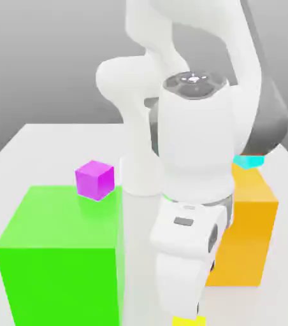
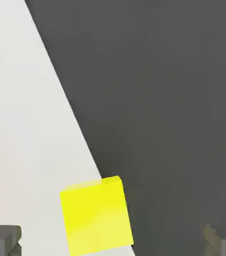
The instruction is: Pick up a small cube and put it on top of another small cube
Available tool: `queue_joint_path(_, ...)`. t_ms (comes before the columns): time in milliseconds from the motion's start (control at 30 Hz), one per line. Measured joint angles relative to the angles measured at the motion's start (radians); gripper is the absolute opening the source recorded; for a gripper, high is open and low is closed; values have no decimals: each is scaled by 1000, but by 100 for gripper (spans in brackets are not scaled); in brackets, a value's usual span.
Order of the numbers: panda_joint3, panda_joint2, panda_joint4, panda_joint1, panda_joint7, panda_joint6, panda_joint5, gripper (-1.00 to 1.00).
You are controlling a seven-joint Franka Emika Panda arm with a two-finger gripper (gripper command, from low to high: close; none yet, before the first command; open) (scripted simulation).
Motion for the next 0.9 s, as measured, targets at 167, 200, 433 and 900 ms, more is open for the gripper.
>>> queue_joint_path(167, 36, 172, 27, -25, -64, 118, 2, 0)
queue_joint_path(200, 45, 198, 32, -32, -70, 137, 9, -100)
queue_joint_path(433, 44, 197, 32, -32, -70, 135, 8, -100)
queue_joint_path(900, -64, 23, 15, 229, -50, 134, -421, -100)
